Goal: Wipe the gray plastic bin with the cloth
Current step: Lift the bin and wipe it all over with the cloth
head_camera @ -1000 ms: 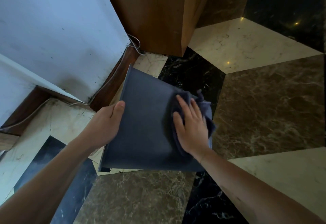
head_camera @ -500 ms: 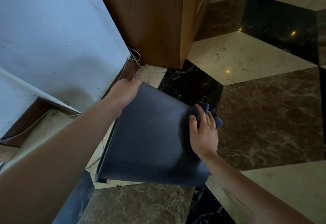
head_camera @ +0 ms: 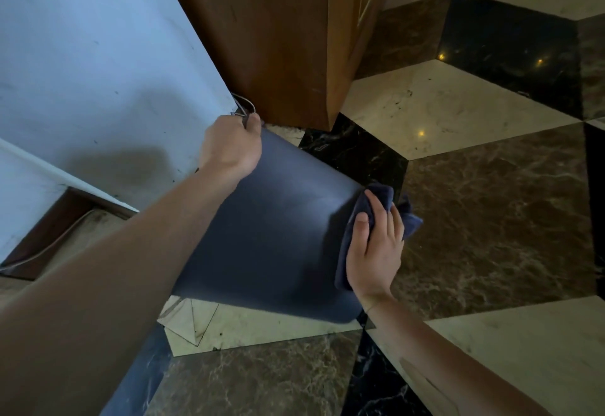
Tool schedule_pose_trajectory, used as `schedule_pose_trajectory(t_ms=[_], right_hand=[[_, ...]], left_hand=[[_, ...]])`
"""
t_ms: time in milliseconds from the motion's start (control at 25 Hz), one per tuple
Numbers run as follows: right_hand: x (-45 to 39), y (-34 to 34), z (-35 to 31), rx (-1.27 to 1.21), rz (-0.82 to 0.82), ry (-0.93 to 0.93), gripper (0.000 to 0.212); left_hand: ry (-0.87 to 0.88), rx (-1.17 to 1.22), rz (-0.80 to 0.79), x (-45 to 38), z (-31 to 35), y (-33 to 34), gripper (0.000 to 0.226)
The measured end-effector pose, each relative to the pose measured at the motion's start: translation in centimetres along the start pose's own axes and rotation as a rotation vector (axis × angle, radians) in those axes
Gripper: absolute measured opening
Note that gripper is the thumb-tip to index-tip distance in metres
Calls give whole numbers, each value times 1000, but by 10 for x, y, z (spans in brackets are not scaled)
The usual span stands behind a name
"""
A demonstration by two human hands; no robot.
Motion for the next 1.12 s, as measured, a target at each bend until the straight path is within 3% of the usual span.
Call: schedule_pose_trajectory(t_ms=[160, 440, 600, 720, 800, 880, 960, 1120], right_hand=[[-11, -9, -16, -123, 68, -3, 44], [-9, -22, -19, -112, -15, -24, 42], [-3, -27, -19, -90, -49, -33, 43], [12, -30, -23, -26, -32, -155, 43], [22, -32, -22, -6, -44, -237, 42], [23, -34, -21, -2, -71, -203, 44], [16, -34, -22, 17, -109, -106, 46], [-4, -28, -23, 101, -241, 59, 45]], left_hand=[[332, -12, 192, 44, 18, -33, 51], [218, 274, 211, 85, -43, -55, 44], [107, 438, -42, 81, -54, -57, 53], [-216, 385, -379, 64, -61, -66, 74], [-295, 271, -437, 55, -65, -72, 74], [-124, 90, -344, 52, -57, -70, 51], [53, -25, -227, 59, -46, -69, 43], [238, -77, -238, 81, -22, -71, 38]])
Point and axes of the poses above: each hand's wrist, its own x-axis away from the middle knuckle, its own y-axis out of the palm, z = x × y, the point moved 5 cm from there along -x, towards the middle knuckle, and after that the axes turned 13 degrees about y, right-handed, at the moved point
